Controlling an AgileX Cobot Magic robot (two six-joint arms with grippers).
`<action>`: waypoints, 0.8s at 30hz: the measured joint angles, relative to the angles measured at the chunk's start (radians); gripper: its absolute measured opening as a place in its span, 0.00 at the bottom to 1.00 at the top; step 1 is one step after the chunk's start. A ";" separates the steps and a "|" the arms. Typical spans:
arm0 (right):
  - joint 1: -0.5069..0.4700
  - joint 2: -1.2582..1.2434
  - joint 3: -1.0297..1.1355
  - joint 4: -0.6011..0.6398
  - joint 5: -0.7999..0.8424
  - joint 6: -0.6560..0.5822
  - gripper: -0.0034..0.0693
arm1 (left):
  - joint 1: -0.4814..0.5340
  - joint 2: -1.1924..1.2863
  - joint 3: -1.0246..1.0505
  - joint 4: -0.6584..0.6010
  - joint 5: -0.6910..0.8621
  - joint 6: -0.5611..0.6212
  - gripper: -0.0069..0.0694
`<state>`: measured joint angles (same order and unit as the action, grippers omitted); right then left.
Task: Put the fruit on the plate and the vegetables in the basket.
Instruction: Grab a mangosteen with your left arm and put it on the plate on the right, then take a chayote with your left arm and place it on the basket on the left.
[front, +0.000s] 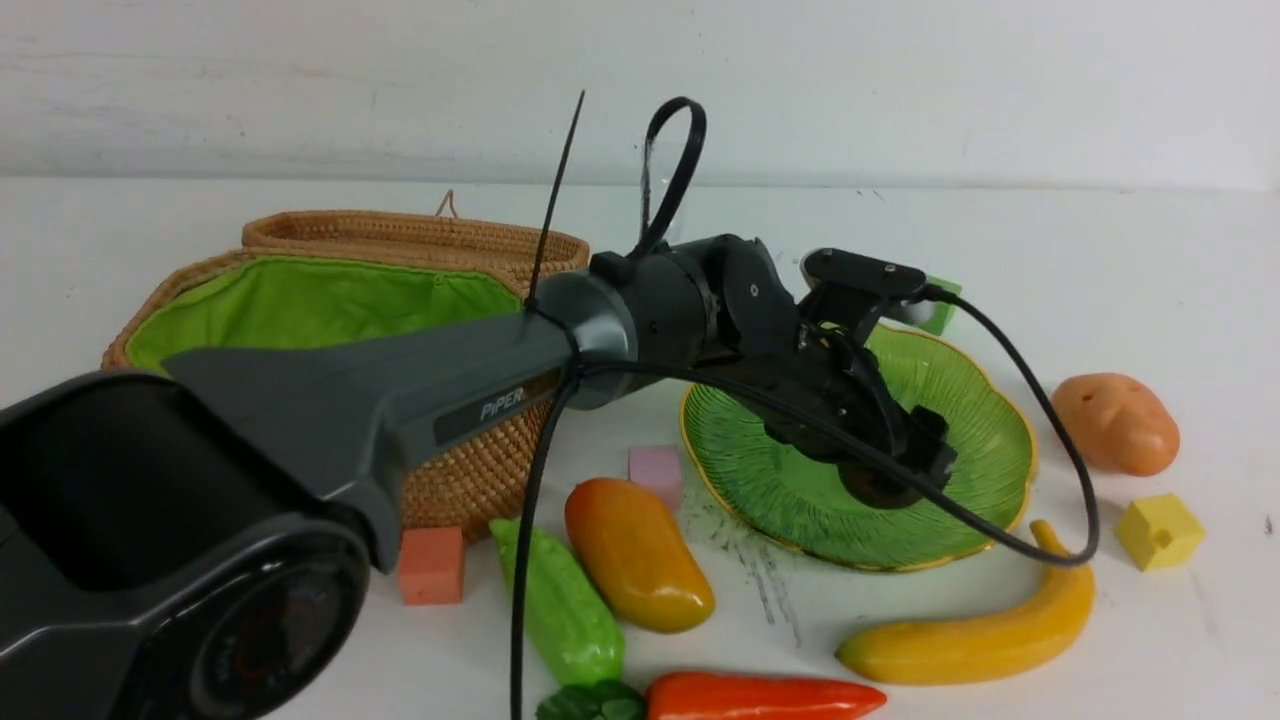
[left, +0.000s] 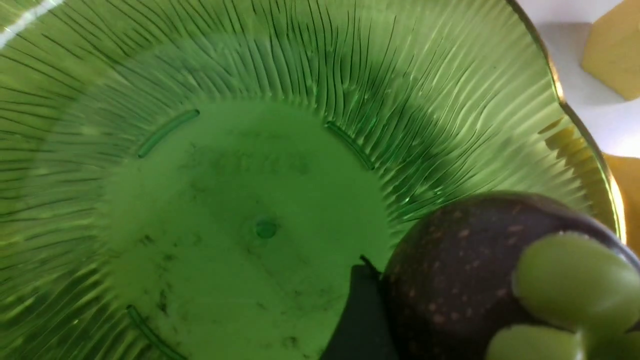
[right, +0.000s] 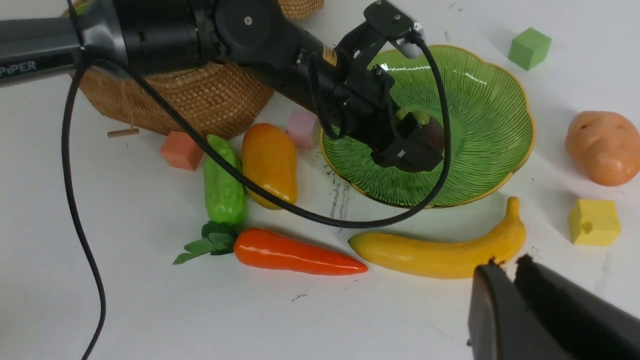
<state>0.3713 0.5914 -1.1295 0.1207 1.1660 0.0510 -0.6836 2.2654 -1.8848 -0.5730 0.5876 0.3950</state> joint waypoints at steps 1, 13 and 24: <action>0.000 0.000 0.000 0.000 0.000 0.000 0.14 | 0.000 0.000 -0.002 0.000 0.000 -0.001 0.84; 0.000 0.000 0.000 0.000 0.002 0.000 0.15 | 0.000 -0.085 -0.003 0.072 0.060 -0.043 0.95; 0.000 0.000 0.000 0.006 0.028 -0.022 0.16 | -0.001 -0.379 -0.005 0.326 0.549 -0.405 0.08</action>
<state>0.3713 0.5914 -1.1295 0.1264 1.1938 0.0292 -0.6846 1.8862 -1.8894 -0.2468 1.1361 -0.0099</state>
